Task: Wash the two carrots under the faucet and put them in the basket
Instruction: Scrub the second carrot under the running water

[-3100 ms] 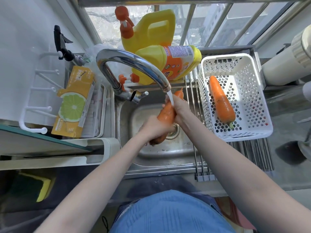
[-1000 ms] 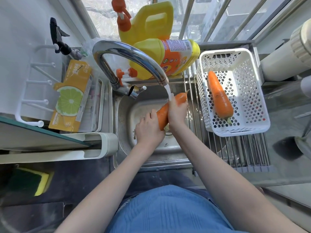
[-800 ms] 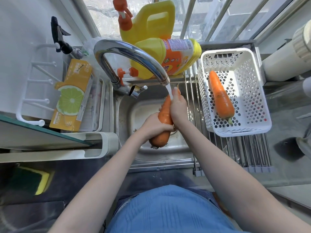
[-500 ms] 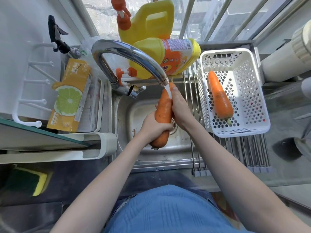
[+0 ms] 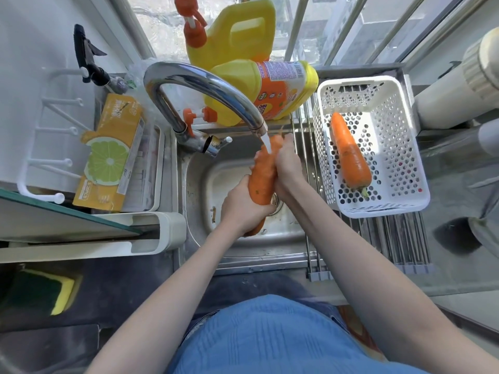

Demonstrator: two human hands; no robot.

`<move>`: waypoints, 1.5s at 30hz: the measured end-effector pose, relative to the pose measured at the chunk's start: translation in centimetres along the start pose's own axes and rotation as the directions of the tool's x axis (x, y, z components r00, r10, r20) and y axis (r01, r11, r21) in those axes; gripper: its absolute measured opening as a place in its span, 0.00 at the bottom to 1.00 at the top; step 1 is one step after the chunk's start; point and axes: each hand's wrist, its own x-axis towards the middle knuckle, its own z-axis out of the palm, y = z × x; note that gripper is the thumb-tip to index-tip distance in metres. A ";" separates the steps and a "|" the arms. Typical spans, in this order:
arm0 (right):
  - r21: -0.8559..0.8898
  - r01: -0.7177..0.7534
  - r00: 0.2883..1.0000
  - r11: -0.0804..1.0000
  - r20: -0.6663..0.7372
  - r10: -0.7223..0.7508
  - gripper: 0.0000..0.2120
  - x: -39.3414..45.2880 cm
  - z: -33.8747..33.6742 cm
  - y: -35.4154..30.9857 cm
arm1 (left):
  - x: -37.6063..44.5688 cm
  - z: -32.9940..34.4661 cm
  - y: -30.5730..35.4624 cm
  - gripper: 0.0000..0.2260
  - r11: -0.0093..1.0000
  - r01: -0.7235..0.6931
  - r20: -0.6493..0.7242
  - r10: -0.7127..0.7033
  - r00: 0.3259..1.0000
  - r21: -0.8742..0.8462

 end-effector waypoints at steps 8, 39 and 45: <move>-0.142 0.212 0.942 0.967 0.292 -0.164 0.23 -0.4 -2.0 1.6 | 0.5 -0.5 -0.3 0.19 0.994 0.040 0.052 -0.035 0.998 -0.101; -0.425 0.309 0.942 0.851 0.013 -0.335 0.17 -3.0 -0.1 1.7 | -0.9 0.9 0.1 0.23 0.997 0.062 -0.056 -0.060 0.997 0.038; 0.285 -0.073 0.858 0.956 0.507 -0.086 0.24 -2.0 -4.1 2.3 | -0.4 -0.3 0.7 0.24 0.997 0.060 -0.009 -0.060 0.998 0.041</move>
